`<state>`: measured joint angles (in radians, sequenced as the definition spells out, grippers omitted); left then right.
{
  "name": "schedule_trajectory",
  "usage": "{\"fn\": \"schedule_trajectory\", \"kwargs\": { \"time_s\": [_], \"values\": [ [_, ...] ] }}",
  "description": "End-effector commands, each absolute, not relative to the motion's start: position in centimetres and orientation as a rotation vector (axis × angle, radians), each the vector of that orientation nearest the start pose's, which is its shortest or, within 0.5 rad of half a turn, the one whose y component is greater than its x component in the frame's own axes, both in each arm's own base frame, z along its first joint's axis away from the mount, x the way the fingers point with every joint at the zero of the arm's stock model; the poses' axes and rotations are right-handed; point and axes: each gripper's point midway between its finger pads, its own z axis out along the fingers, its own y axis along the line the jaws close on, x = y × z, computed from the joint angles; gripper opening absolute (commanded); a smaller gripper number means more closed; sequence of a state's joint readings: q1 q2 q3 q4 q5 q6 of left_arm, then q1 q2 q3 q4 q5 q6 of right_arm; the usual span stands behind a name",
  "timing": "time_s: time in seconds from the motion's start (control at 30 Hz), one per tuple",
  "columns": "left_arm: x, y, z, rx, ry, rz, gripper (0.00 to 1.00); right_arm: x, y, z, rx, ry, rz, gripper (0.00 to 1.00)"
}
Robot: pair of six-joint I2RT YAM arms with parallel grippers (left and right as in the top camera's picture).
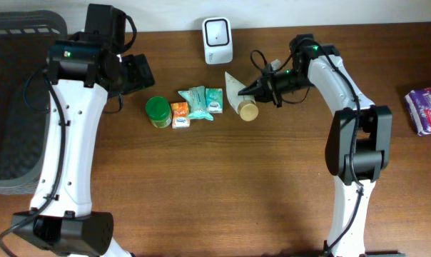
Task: Scan the item barcode
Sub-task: 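Grasp the white Pantene tube with the right gripper, then hold the tube at the scanner, then place it beside the tissues at right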
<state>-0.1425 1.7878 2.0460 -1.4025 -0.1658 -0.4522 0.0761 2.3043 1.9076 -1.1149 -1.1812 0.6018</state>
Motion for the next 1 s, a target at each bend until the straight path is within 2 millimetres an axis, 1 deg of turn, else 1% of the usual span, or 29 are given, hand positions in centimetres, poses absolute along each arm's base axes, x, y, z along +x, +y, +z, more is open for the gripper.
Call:
{"fn": "schedule_trajectory", "kwargs": {
  "time_s": [0.0, 0.13, 0.2, 0.23, 0.27, 0.3, 0.33, 0.37, 0.4, 0.43, 0.47, 0.53, 0.57, 0.63, 0.67, 0.73, 0.77, 0.8, 0.87, 0.97],
  "values": [
    [39.8, -2.5, 27.9, -0.454, 2.623, 0.049, 0.99, 43.8, 19.6, 17.1, 0.626, 2.735, 2.006, 0.04],
    [39.8, -2.5, 27.9, -0.454, 2.623, 0.048, 0.99, 43.9, 19.6, 17.0, 0.607, 2.733, 1.997, 0.04],
    [39.8, -2.5, 27.9, -0.454, 2.623, 0.049, 0.99, 43.8, 19.8, 16.4, 0.436, 2.73, 1.917, 0.04],
    [39.8, -2.5, 27.9, -0.454, 2.623, 0.049, 0.99, 43.7, 20.0, 15.8, 0.332, 2.739, 1.851, 0.04],
    [39.8, -2.5, 27.9, -0.454, 2.623, 0.049, 0.99, 43.6, 20.0, 15.0, 0.283, 2.774, 1.758, 0.04],
    [39.8, -2.5, 27.9, -0.454, 2.623, 0.049, 0.99, 43.6, 19.5, 13.7, 0.281, 2.839, 1.601, 0.04],
    [39.8, -2.5, 27.9, -0.454, 2.623, 0.048, 0.99, 43.9, 17.9, 11.9, 0.288, 2.927, 1.29, 0.04],
    [39.8, -2.5, 27.9, -0.454, 2.623, 0.049, 0.99, 44.4, 16.8, 11.7, 0.277, 2.943, 1.119, 0.04],
    [39.8, -2.5, 27.9, -0.454, 2.623, 0.049, 0.99, 45.0, 16.0, 12.0, 0.256, 2.932, 0.968, 0.04],
    [39.8, -2.5, 27.9, -0.454, 2.623, 0.048, 0.99, 46.2, 15.2, 12.7, 0.222, 2.889, 0.795, 0.04],
    [39.8, -2.5, 27.9, -0.454, 2.623, 0.048, 0.99, 48.0, 14.5, 13.6, 0.189, 2.815, 0.633, 0.04],
    [39.8, -2.5, 27.9, -0.454, 2.623, 0.049, 0.99, 52.0, 14.5, 15.0, 0.141, 2.634, 0.414, 0.04],
    [39.8, -2.5, 27.9, -0.454, 2.623, 0.049, 0.99, 53.3, 14.9, 15.4, 0.131, 2.574, 0.354, 0.04],
    [39.8, -2.5, 27.9, -0.454, 2.623, 0.048, 0.99, 56.3, 16.9, 17.1, 0.1, 2.403, 0.299, 0.04],
    [39.8, -2.5, 27.9, -0.454, 2.623, 0.049, 0.99, 57.9, 18.3, 18.5, 0.067, 2.298, 0.29, 0.04],
    [39.8, -2.5, 27.9, -0.454, 2.623, 0.048, 0.99, 60.0, 20.8, 20.0, -0.039, 2.155, 0.294, 0.04],
    [39.8, -2.5, 27.9, -0.454, 2.623, 0.048, 0.99, 61.0, 22.0, 20.5, -0.069, 2.085, 0.309, 0.04],
    [39.8, -2.5, 27.9, -0.454, 2.623, 0.049, 0.99, 62.2, 22.6, 20.3, -0.064, 2.03, 0.321, 0.04],
    [39.8, -2.5, 27.9, -0.454, 2.623, 0.048, 0.99, 63.5, 22.6, 19.4, -0.046, 1.987, 0.316, 0.04],
    [39.8, -2.5, 27.9, -0.454, 2.623, 0.048, 0.99, 64.2, 22.8, 17.8, -0.045, 1.981, 0.317, 0.04]
  ]
}}
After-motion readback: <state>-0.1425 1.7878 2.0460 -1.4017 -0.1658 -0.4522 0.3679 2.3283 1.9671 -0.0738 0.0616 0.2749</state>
